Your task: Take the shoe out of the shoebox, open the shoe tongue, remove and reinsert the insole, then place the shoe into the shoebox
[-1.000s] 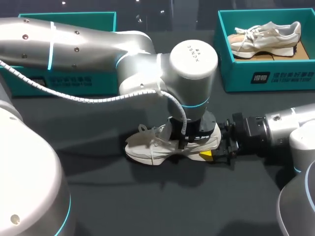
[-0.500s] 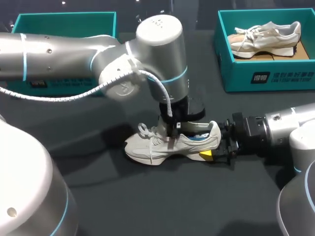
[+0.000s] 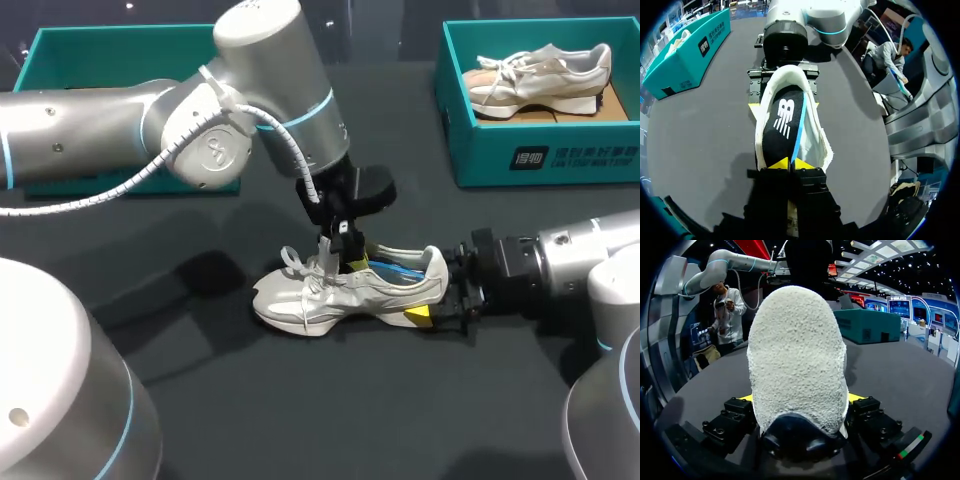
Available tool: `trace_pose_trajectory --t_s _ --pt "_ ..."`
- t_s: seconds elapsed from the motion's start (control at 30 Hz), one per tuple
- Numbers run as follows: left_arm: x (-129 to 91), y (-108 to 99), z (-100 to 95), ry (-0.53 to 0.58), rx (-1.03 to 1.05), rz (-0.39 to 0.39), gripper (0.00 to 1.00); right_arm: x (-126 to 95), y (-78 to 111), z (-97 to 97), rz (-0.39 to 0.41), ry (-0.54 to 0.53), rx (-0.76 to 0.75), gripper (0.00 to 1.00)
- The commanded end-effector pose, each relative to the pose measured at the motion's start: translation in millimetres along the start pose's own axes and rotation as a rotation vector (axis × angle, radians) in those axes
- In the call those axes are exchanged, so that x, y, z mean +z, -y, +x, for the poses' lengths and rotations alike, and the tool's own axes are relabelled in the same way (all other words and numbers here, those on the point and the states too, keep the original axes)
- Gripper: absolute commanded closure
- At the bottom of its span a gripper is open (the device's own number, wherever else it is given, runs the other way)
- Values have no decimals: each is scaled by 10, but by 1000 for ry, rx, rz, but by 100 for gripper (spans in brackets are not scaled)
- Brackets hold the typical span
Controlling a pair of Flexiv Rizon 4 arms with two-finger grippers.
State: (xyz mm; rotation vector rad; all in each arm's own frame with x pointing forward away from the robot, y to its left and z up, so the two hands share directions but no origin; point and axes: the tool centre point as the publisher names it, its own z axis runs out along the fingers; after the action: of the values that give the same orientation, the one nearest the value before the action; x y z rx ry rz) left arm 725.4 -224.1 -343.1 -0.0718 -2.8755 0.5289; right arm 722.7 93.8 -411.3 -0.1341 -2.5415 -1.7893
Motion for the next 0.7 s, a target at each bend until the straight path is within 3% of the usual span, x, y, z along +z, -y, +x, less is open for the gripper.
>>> trace_pose_trajectory --t_s 0.03,0.43,0.7 --pt "-76 -78 -35 -25 -20 62 100 0 8 17 5 2 1 100" --pt "-122 -157 -73 -69 -83 130 100 0 8 17 5 2 1 100" --pt "-185 -103 -39 -64 -69 168 100 0 8 17 5 2 1 100"
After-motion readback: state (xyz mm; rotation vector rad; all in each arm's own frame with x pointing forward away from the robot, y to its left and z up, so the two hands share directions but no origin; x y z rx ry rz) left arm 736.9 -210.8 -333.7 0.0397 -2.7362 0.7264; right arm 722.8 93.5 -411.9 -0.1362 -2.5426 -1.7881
